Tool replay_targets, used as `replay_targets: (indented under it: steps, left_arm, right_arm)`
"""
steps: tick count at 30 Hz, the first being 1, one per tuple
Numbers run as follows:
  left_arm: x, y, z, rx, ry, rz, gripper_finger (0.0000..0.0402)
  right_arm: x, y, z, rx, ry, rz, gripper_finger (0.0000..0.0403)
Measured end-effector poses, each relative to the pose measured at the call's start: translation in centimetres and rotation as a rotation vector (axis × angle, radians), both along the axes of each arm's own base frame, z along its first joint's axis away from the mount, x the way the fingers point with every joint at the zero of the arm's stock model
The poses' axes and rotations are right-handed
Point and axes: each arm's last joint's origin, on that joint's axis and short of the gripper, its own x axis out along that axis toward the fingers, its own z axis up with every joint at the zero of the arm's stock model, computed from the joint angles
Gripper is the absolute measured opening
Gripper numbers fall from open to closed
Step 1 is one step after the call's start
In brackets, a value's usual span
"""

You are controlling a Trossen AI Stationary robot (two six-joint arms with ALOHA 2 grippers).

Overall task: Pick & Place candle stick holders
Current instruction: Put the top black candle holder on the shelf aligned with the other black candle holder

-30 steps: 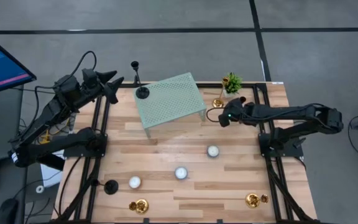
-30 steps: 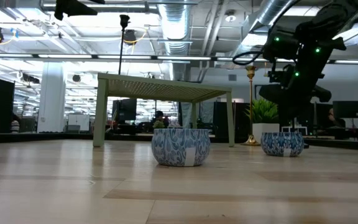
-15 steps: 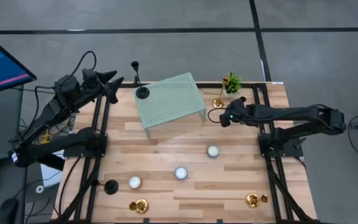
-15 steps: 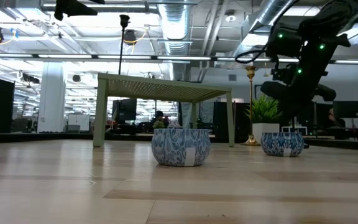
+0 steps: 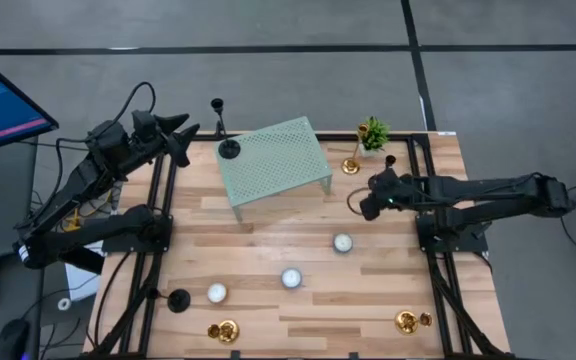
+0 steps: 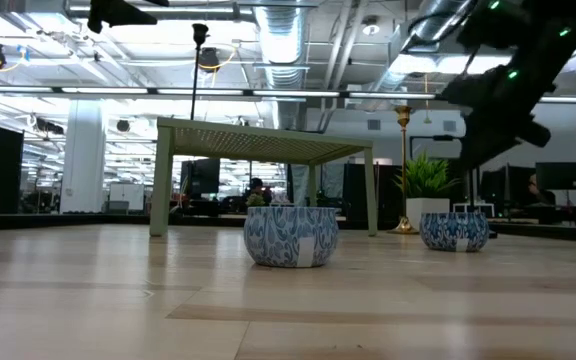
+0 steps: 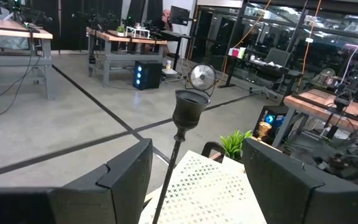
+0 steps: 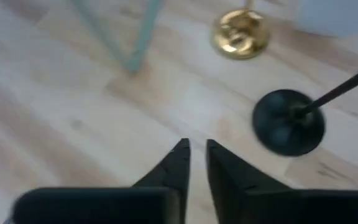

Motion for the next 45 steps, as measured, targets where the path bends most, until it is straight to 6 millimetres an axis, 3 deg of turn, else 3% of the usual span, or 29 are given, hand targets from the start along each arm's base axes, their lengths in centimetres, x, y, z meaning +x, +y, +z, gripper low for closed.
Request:
replay_targets:
  steps: [4, 9, 12, 19, 38, 45]
  left_arm:
    - [0.0, 0.0, 0.0, 0.000, 0.000, 0.000, 0.0250]
    - [0.0, 0.0, 0.0, 0.000, 0.000, 0.000, 0.0250]
    - [0.0, 0.0, 0.0, 0.000, 0.000, -0.001, 0.0250]
    - [0.0, 0.0, 0.0, 0.000, 0.000, 0.000, 0.0250]
    - [0.0, 0.0, 0.1, 0.004, -0.005, 0.000, 0.0250]
    - [0.0, 0.0, 0.1, 0.004, -0.005, 0.000, 0.0250]
  right_arm:
    - [-0.9, 1.3, -0.2, -0.058, -0.019, 0.001, 0.0139]
    - [-2.2, 1.9, -3.3, -0.121, -0.088, -0.098, 0.0249]
    - [-2.2, 2.0, -4.9, -0.181, -0.145, -0.073, 0.0282]
    - [-2.3, 0.8, -6.3, -0.369, -0.168, -0.137, 0.0285]
    - [-2.2, -2.3, -5.5, -0.465, -0.133, -0.226, 0.0283]
    - [-2.3, -2.5, -5.7, -0.423, -0.125, -0.210, 0.0283]
